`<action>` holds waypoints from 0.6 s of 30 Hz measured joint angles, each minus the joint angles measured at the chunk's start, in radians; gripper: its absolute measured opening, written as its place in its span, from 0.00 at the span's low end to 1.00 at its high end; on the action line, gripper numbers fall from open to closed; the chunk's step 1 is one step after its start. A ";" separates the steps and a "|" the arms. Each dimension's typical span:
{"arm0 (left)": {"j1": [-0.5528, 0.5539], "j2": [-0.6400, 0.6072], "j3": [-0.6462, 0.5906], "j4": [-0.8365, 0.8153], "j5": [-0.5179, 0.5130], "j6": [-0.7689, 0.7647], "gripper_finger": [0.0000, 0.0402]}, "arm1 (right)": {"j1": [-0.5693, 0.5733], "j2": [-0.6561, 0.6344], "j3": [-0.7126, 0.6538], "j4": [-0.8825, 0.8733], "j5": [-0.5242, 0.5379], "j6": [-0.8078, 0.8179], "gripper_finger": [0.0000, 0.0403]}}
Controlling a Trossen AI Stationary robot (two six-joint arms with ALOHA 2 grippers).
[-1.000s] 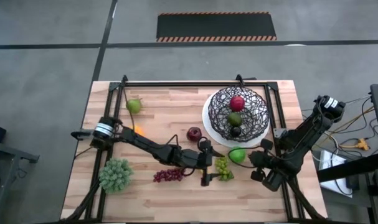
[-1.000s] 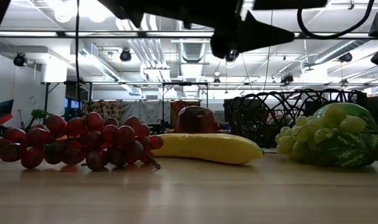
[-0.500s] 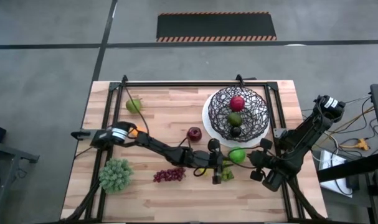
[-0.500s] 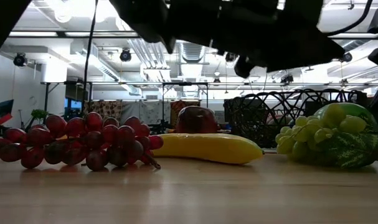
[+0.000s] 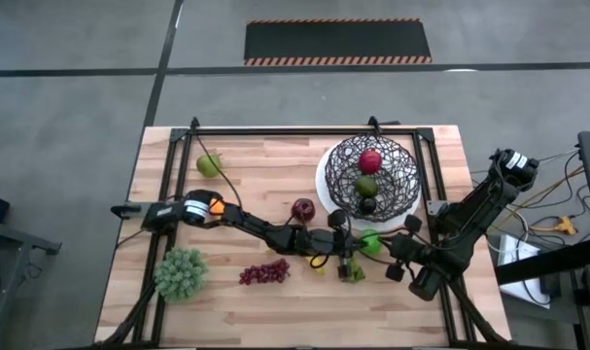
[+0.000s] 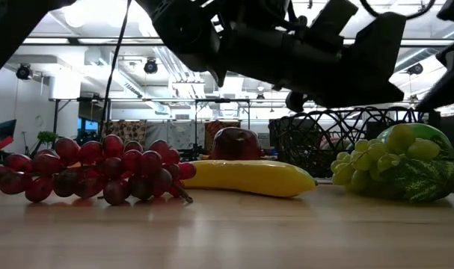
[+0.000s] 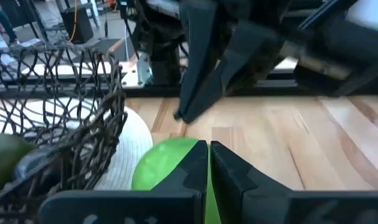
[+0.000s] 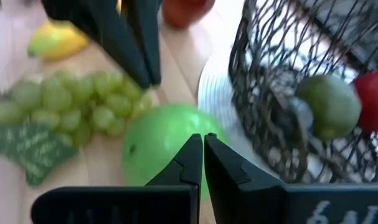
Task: Build produce basket
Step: Put the green apple into the wire basket
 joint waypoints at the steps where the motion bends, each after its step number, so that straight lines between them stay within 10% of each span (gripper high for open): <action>1: 0.000 0.000 0.000 -0.002 0.000 0.000 0.00 | 0.000 0.000 0.000 0.005 0.016 -0.002 0.02; 18: -0.005 0.001 -0.011 -0.002 0.001 -0.002 0.00 | 0.000 0.001 -0.111 0.229 0.066 -0.036 0.02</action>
